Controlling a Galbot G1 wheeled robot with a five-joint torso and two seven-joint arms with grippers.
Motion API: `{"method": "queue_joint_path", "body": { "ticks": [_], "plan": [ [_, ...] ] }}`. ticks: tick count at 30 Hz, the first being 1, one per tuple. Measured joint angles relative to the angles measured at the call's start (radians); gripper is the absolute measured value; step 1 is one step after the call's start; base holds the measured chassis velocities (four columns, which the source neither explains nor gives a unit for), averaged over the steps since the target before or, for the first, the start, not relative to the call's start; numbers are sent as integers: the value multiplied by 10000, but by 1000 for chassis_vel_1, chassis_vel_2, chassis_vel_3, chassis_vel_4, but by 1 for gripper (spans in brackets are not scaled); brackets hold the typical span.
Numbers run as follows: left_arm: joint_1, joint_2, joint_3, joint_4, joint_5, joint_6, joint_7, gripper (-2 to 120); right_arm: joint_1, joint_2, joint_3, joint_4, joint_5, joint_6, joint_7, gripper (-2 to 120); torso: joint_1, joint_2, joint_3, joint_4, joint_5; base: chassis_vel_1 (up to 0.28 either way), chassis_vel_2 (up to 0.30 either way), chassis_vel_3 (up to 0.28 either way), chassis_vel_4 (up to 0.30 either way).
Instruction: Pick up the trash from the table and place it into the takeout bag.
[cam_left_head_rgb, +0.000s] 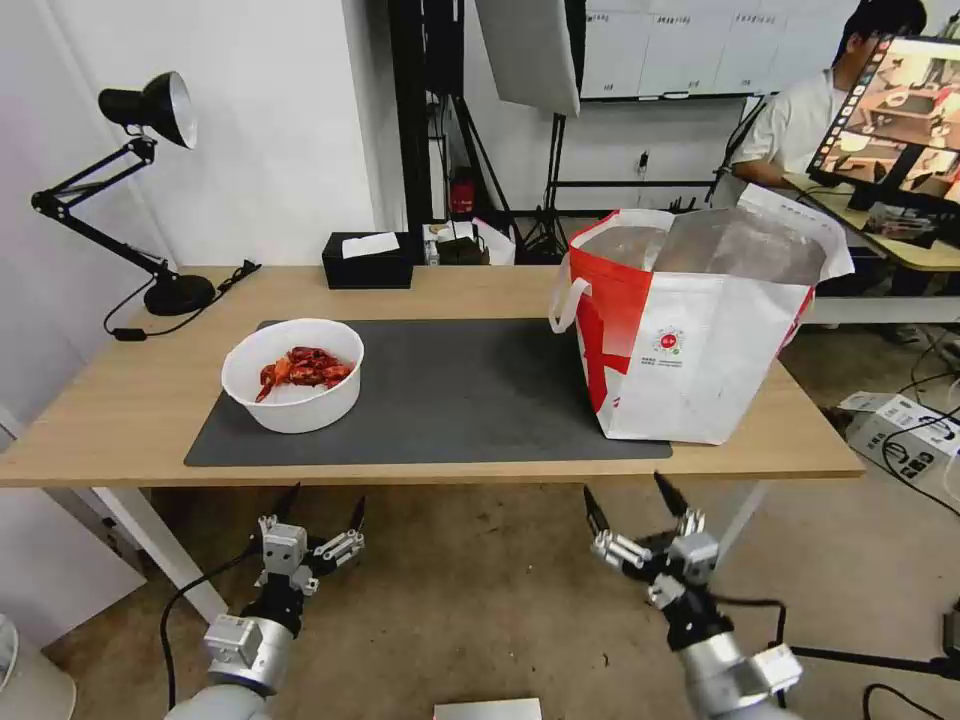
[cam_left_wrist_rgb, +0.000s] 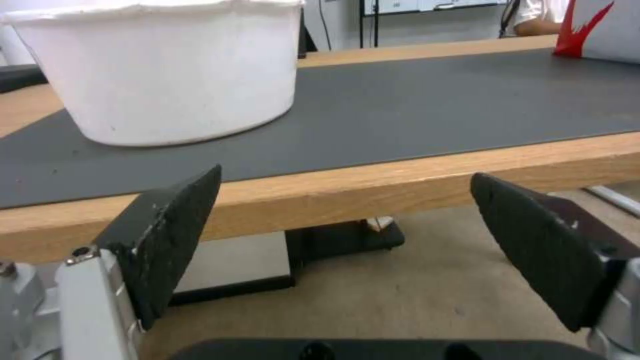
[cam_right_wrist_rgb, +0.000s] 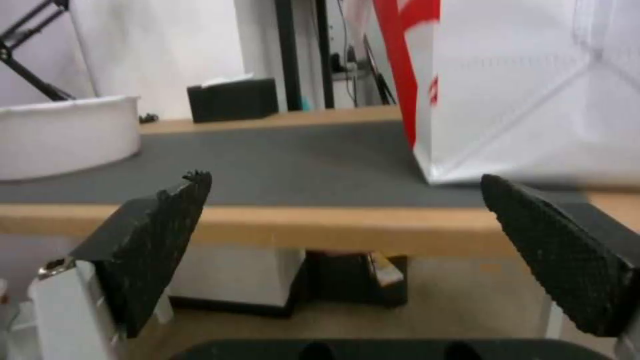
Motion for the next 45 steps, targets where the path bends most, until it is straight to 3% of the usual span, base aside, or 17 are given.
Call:
{"method": "queue_joint_path", "body": {
  "ticks": [7,25,32,38,40,41,43,44,45],
  "plan": [
    [107,13,5,13,-11,-49,0,100,39,344,-99,-262,-140,0,29,100,0,-1,0,1,0,0,0,0,0],
    [189,-52,-6,-9,-5,-72,12,100,121,362,-49,-232,-1099,-207,364,100,0,-1,1,1,1,0,0,0,0],
    [-127,149,-441,-185,-540,74,39,100,124,354,-45,-222,-1097,-221,371,100,0,-1,1,2,0,0,0,0,0],
    [-1501,1144,-1240,-382,-2627,1263,-129,100,127,349,-45,-218,-1084,-227,372,100,1,-1,1,2,-1,0,0,0,0],
    [-2295,2013,-1228,-268,-3532,1851,-410,100,129,348,-45,-216,-1080,-229,372,100,1,-1,2,2,-2,0,0,0,0],
    [-2295,2013,-1228,-268,-3532,1851,-410,100,129,348,-45,-216,-1080,-229,372,100,1,-1,2,2,-2,0,0,0,0],
    [-3052,2866,-1115,63,-4052,2182,-506,100,129,346,-46,-214,-1077,-231,372,100,2,-2,2,-3,0,0,0,0,0],
    [-3052,2866,-1115,63,-4052,2182,-506,100,129,346,-46,-214,-1077,-231,372,100,2,-2,2,-3,0,0,0,0,0],
    [-3370,3288,-1078,264,-4357,2367,-539,100,130,345,-45,-213,-1075,-232,372,100,2,-2,2,-2,-1,0,0,0,0]
  ]
}}
